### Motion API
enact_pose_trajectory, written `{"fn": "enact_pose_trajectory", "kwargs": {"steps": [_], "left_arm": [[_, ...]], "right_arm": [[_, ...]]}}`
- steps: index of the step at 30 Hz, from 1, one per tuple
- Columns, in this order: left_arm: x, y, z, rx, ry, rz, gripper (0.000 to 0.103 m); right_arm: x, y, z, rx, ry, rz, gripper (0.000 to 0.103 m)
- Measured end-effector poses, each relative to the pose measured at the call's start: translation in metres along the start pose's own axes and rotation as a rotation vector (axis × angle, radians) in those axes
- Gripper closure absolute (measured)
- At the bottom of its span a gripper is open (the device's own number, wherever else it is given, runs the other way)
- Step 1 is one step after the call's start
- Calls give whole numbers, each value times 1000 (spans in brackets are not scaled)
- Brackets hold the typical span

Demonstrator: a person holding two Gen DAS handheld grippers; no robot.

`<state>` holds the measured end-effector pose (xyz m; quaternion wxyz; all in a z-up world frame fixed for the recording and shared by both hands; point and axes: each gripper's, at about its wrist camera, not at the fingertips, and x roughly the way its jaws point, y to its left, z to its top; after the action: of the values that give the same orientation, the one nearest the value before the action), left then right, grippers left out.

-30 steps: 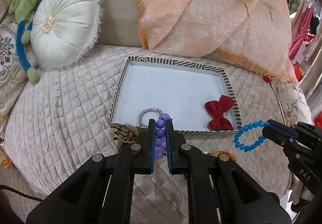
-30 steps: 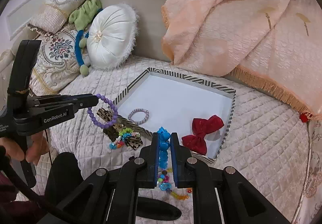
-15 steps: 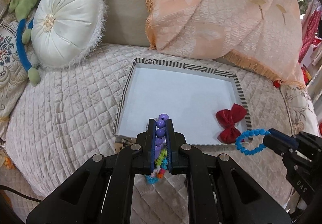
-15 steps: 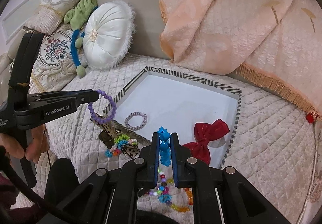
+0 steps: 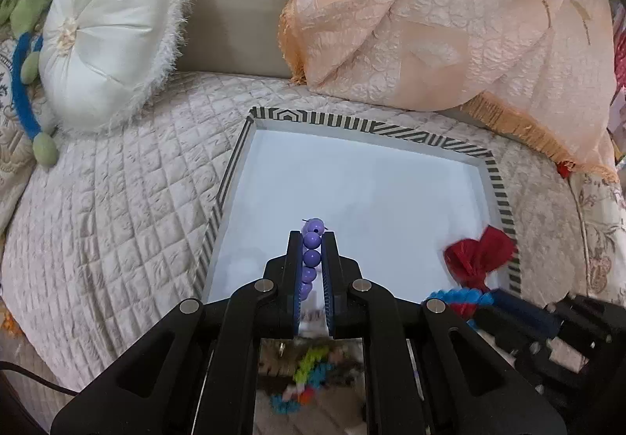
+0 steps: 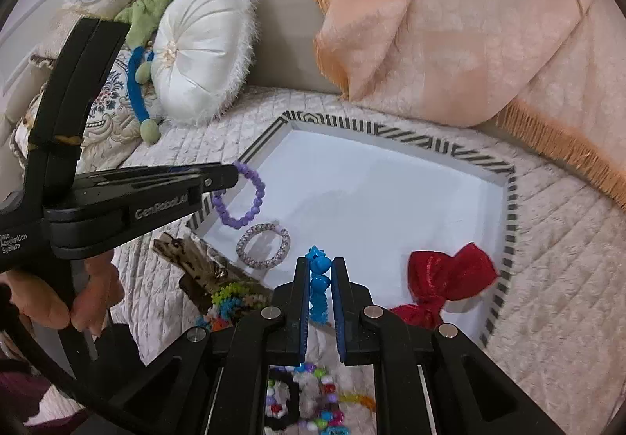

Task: Organize jewelry
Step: 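Lift both bracelets and carry them over the striped tray, then lower both bracelets into the tray and open both grippers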

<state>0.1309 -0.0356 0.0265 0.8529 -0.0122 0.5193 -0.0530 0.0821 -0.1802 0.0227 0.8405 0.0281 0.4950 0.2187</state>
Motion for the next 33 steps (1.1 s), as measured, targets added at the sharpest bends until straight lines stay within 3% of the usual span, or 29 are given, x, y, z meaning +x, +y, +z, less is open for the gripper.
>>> {"fn": "enact_pose_trajectory", "kwargs": {"steps": [5, 14, 20, 22, 26, 27, 33], "left_arm": [[25, 1, 9, 7, 20, 7, 95], [69, 26, 13, -33, 77, 72, 95], [81, 37, 9, -59, 107, 82, 95], [81, 38, 8, -65, 109, 77, 93], [72, 39, 6, -68, 99, 67, 62], [67, 39, 5, -69, 91, 61, 59], [30, 32, -7, -59, 39, 59, 58]], "right_arm": [[25, -12, 1, 38, 35, 15, 93], [64, -54, -3, 104, 119, -86, 93], [76, -55, -3, 126, 142, -32, 93], [76, -51, -2, 115, 146, -44, 92], [64, -46, -4, 117, 119, -44, 83], [60, -45, -4, 121, 108, -39, 79], [23, -36, -12, 133, 46, -37, 76]]}}
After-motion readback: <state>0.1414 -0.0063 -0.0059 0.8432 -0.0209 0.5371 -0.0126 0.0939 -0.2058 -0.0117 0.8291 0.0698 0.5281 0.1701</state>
